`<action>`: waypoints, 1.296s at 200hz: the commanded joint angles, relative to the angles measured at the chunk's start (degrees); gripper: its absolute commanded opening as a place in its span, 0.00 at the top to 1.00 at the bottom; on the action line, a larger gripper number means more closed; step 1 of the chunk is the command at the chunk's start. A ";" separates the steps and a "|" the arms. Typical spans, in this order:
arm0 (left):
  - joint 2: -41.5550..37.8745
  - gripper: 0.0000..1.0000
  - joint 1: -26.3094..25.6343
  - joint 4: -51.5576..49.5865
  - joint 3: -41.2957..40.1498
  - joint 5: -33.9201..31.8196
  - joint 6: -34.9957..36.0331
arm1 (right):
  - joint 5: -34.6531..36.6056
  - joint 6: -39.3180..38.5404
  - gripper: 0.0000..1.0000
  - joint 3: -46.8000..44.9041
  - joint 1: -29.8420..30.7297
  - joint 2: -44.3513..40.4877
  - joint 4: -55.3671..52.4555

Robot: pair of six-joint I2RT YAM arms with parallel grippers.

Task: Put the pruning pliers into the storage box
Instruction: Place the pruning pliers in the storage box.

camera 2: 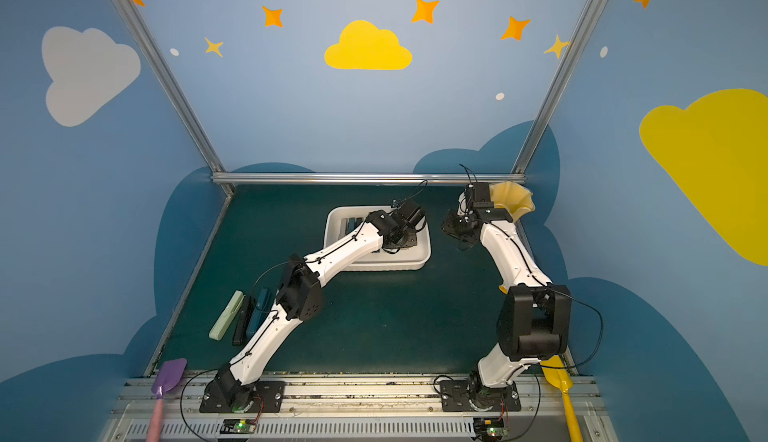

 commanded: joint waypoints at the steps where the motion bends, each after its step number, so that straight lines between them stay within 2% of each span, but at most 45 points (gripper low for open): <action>1: 1.59 0.77 0.05 -1.01 1.53 -3.98 -2.91 | -0.83 0.47 0.60 -0.78 -0.22 -1.43 0.85; 62: 4.82 0.75 -0.35 0.56 2.28 -7.23 -5.04 | -1.98 0.75 0.60 -1.83 -0.11 -1.34 1.98; 117: 8.65 0.74 -0.31 1.32 7.16 -7.97 -4.75 | -2.59 0.94 0.60 -1.91 -0.13 -0.86 2.74; 259: 10.57 0.69 1.45 0.70 6.51 -10.19 -5.09 | -3.65 1.27 0.61 -2.00 -0.22 0.06 3.74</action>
